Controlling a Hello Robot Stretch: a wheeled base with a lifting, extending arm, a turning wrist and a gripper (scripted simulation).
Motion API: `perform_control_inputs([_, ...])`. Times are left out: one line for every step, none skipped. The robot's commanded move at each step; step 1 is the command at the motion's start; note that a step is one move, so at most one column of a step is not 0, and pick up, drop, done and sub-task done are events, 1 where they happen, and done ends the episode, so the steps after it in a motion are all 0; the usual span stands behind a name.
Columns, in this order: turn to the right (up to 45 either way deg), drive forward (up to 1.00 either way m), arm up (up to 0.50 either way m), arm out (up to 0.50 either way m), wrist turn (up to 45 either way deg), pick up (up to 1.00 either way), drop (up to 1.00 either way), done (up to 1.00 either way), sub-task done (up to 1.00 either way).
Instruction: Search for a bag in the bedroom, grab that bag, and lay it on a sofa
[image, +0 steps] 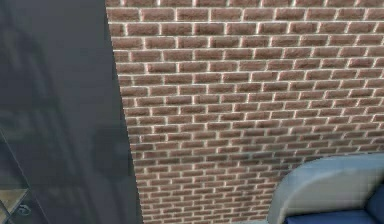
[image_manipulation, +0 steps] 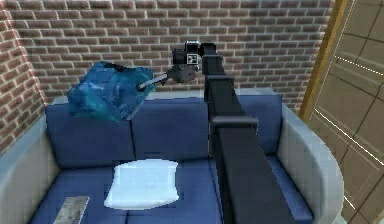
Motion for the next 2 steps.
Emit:
perform_control_inputs([0.0, 0.0, 0.0, 0.0, 39.0, 0.0, 0.0, 0.0, 0.0])
perform_control_inputs([0.0, 0.0, -0.44, 0.0, 0.0, 0.0, 0.0, 0.0, 0.0])
